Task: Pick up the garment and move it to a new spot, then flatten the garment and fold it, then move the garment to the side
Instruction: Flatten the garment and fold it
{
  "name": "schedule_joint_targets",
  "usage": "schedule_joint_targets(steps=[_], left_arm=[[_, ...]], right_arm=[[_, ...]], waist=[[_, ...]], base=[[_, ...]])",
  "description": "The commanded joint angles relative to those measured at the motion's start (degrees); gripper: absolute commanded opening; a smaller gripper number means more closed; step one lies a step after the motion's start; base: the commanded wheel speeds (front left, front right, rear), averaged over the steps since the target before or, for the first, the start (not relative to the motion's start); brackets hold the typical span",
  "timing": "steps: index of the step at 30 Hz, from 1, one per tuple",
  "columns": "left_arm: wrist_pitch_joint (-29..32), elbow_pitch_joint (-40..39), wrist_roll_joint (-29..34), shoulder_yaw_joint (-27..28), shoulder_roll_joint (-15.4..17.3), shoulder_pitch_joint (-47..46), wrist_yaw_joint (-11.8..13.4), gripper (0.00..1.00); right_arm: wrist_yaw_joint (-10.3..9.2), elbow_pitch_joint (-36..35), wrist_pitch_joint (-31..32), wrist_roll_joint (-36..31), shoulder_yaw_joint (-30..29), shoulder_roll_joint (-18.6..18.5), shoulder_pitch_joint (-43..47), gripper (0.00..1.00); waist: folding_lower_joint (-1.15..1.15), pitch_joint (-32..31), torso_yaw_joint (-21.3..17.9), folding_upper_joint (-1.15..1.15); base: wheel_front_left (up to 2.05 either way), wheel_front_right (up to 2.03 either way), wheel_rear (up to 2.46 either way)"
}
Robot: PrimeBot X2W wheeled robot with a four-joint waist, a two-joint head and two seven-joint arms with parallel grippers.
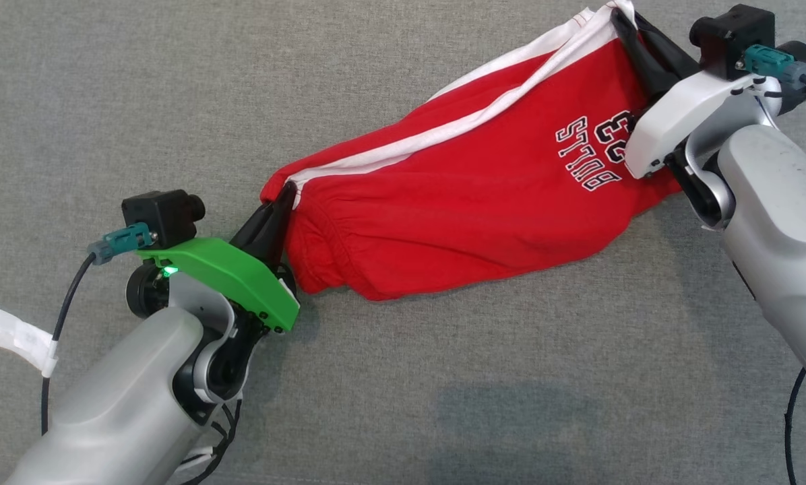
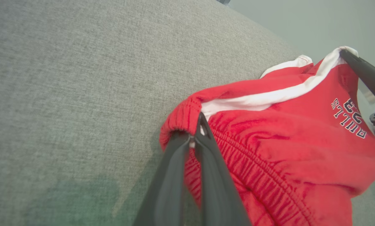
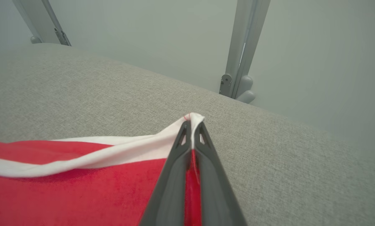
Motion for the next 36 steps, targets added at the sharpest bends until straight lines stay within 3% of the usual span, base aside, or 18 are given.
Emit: schedule_joint_targets(steps=[1,8,19,21,22,24,29,32,33,34,36], left_arm=[[-0.39,0.22,0.19,-0.02,0.04,-0.69,-0.19,0.00],[-1.35,1.97,0.63,0.17,-0.80,-0.83,0.74,0.00],[-1.69,2.63,0.25,0.28,-1.38,-0.90,0.08,0.00],[-1.58,2.65,0.25,0.23,-1.39,-0.98,0.10,0.00],[-1.58,2.65,0.25,0.23,-1.39,-0.98,0.10,0.00],[-1.46,2.75,0.20,0.27,-1.24,-1.09,0.10,0.00],[-1.35,2.68,0.05,0.46,-0.87,-0.81,0.70,0.00],[-1.53,1.94,0.36,0.27,-0.49,0.25,1.07,0.30],[-1.73,1.53,0.49,0.22,-0.35,0.69,1.32,0.51],[-2.00,1.09,0.62,0.23,-0.11,1.12,1.57,1.00],[-2.57,0.22,1.23,0.22,0.71,1.98,2.17,1.00]], right_arm=[[-0.07,0.48,-0.34,0.39,0.44,0.40,-0.42,0.00],[-0.07,5.15,-1.35,1.15,3.33,1.58,-3.78,0.00],[-0.07,11.12,-2.75,-0.21,4.58,2.53,-7.03,0.00],[-0.07,11.72,-3.01,-0.36,4.88,2.75,-7.26,0.42],[-0.07,11.72,-3.01,-0.36,4.88,2.75,-7.26,0.42],[-0.07,12.16,-3.15,-0.57,5.22,3.08,-7.54,1.00],[-0.07,13.08,-3.29,-0.56,5.82,3.57,-7.75,1.00],[-0.07,12.48,-2.12,0.80,7.24,3.26,-7.01,1.00],[-0.07,12.20,-1.67,1.29,7.66,2.88,-6.69,1.00],[-0.07,11.74,-0.90,1.79,8.35,2.61,-6.19,1.00],[-0.07,10.49,-0.30,3.04,8.92,1.77,-5.47,1.00]], waist=[[0.00,-0.06,0.02,0.00],[0.00,0.21,0.50,0.00],[0.00,1.08,0.74,0.00],[0.00,1.22,0.61,0.00],[0.00,1.22,0.61,0.00],[0.00,1.30,0.40,0.00],[0.00,0.72,-0.39,0.00],[0.00,-0.48,-0.96,0.00],[0.00,-1.04,-1.17,0.00],[0.00,-1.63,-1.37,0.00],[0.00,-3.02,-1.78,0.00]], base=[[0.00,0.00,0.00],[0.00,0.00,0.00],[0.00,0.00,0.00],[0.00,0.00,0.00],[0.00,0.00,0.00],[0.00,0.00,0.00],[0.00,0.00,0.00],[0.00,0.00,0.00],[0.00,0.00,0.00],[0.00,0.00,0.00],[0.00,0.00,0.00]])
